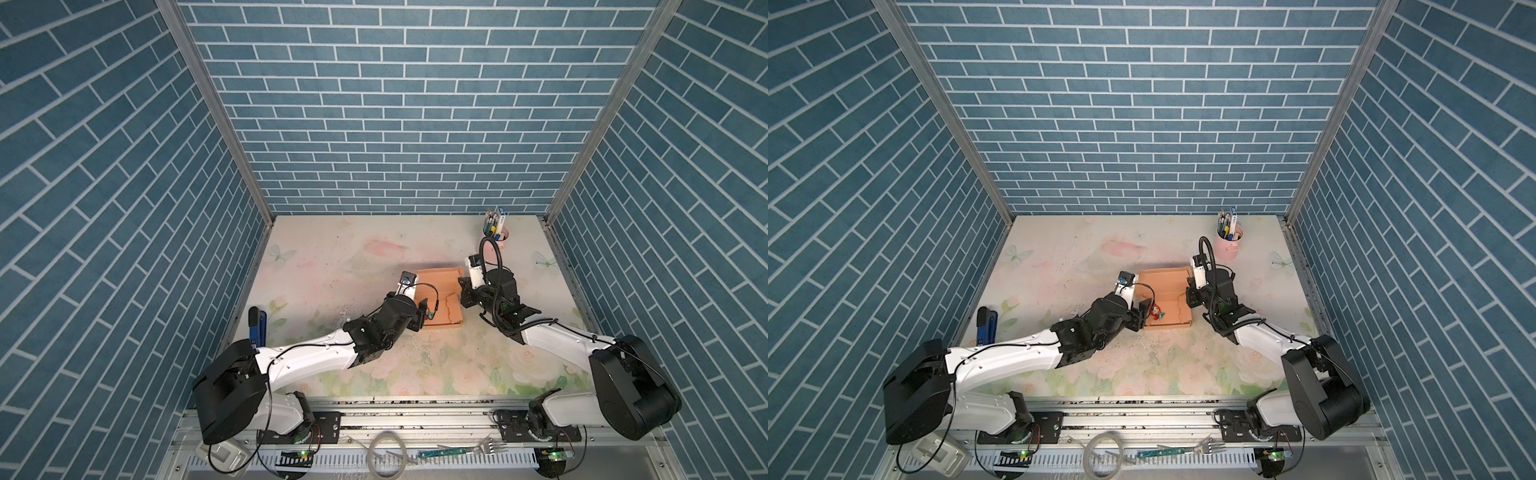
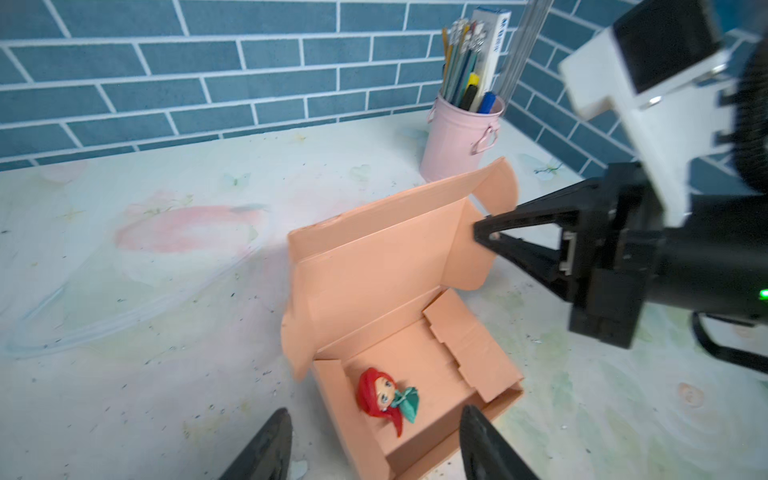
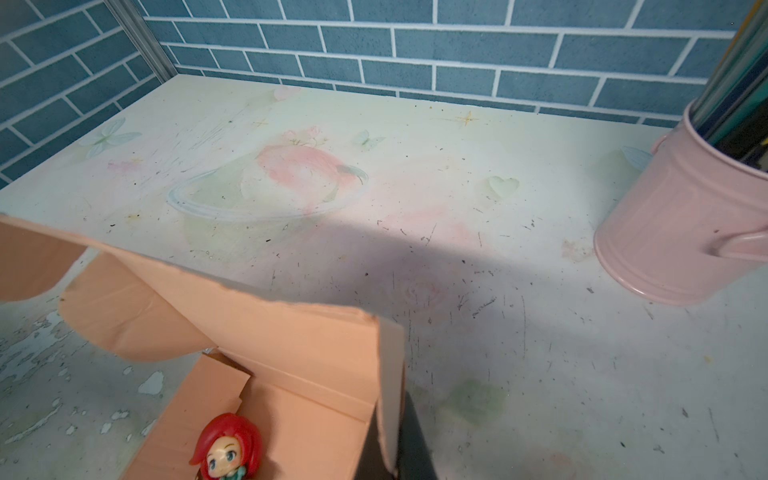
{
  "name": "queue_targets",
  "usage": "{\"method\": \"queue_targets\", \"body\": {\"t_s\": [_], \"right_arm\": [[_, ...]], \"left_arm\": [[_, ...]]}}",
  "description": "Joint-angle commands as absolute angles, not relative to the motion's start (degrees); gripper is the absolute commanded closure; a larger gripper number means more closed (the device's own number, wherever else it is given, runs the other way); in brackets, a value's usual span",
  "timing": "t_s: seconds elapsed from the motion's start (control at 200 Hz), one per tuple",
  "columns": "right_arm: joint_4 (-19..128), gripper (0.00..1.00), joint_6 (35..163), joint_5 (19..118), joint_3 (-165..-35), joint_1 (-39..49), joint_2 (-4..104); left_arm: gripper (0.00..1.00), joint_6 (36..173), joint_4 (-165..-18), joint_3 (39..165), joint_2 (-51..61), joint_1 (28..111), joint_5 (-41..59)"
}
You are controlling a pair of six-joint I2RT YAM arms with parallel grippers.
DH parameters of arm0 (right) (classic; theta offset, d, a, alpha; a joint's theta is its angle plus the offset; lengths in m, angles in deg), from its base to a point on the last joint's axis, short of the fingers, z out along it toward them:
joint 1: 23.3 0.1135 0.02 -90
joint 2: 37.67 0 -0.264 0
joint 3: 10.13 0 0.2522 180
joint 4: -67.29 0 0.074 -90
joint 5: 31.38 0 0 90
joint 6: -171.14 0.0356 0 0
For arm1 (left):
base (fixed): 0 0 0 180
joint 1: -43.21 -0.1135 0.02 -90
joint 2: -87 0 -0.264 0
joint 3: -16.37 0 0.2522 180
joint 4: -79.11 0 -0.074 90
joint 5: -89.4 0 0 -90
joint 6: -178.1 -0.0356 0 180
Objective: Fold the paper box
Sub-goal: 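Lower the figurine into the box and open the left gripper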
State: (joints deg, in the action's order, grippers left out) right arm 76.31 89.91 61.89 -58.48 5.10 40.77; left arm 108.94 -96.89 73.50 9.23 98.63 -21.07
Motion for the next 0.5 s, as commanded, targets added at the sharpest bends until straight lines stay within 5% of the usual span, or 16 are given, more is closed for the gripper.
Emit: {"method": "queue_targets", "body": {"t_s": [0.0,0.495], "right_arm": [[75.1,1.0,91.6,62.5,-58.7,5.4,40.4],[73.9,1.0,92.2,63.0,-58.6,5.9,39.0]], "left_arm": [[0.38,109.6,-93.5,72.7,9.4,95.7,-18.5],[0.48,104.6,-100.7,76.7,-1.2,85.4,0.2]]}}
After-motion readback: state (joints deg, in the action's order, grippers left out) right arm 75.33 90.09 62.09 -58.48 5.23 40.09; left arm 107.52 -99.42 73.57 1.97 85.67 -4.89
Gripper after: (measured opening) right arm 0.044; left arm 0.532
